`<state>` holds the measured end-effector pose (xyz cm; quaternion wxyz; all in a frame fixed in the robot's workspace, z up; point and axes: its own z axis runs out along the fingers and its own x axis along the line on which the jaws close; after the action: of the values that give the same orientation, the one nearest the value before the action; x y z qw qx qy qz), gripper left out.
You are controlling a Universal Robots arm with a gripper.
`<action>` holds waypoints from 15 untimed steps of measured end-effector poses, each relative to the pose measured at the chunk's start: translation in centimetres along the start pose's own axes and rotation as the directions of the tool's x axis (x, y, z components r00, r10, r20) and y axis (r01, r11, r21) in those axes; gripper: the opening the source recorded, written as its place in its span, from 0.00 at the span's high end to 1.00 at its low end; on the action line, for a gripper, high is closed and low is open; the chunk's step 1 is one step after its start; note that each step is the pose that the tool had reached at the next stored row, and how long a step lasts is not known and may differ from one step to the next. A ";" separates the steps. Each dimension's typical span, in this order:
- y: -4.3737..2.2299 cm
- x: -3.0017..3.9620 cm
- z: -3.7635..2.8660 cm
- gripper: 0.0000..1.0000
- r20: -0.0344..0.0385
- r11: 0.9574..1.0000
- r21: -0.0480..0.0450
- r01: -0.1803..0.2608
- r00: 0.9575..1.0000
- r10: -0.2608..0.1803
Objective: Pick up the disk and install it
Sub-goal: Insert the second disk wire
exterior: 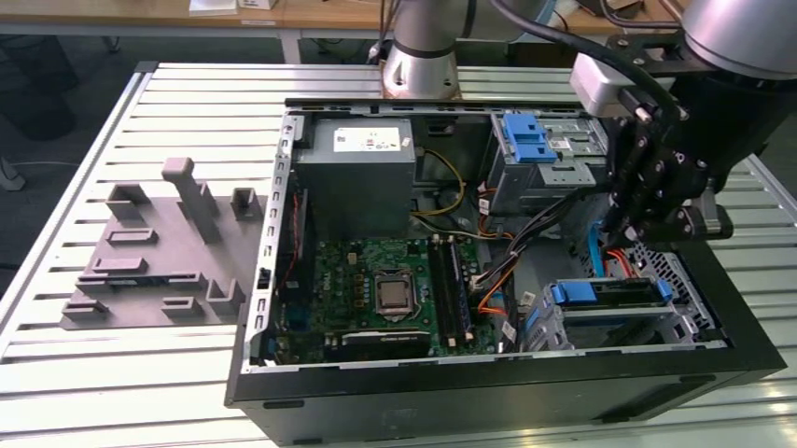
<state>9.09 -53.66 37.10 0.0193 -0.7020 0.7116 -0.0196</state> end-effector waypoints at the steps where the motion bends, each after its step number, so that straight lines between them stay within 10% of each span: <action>1: -0.01 0.00 0.02 0.75 -0.003 1.000 0.002 0.000 1.000 0.000; 8: 0.00 0.01 0.19 0.84 -0.032 1.000 0.003 0.002 0.999 -0.002; 15: -0.61 0.18 1.08 0.84 -0.031 1.000 0.000 0.002 1.000 -0.002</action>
<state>9.76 -53.85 36.05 0.0081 -0.7023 0.7112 -0.0307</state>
